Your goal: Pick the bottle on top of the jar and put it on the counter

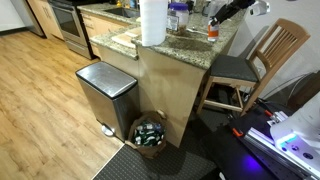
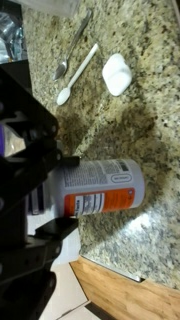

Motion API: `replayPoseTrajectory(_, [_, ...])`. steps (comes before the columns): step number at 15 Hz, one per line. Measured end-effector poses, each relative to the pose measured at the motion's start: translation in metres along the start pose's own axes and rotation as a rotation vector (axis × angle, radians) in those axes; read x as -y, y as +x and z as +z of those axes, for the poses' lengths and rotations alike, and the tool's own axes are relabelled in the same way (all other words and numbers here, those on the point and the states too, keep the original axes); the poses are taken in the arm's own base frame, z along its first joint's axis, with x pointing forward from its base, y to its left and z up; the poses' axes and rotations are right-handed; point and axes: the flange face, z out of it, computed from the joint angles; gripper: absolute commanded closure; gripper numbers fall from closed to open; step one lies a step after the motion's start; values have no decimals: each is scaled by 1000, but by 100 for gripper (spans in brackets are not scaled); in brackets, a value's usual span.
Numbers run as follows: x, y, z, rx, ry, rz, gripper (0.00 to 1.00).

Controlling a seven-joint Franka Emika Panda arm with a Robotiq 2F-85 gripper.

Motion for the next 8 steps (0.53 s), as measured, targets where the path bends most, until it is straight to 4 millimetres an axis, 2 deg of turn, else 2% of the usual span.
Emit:
replayPoseTrajectory(1, [0, 2, -1, -20, 5, -26, 76])
replayPoseTrajectory(2, [0, 3, -1, -37, 13, -37, 51])
replayPoseTrajectory(8, [1, 5, 1, -76, 42, -27, 51])
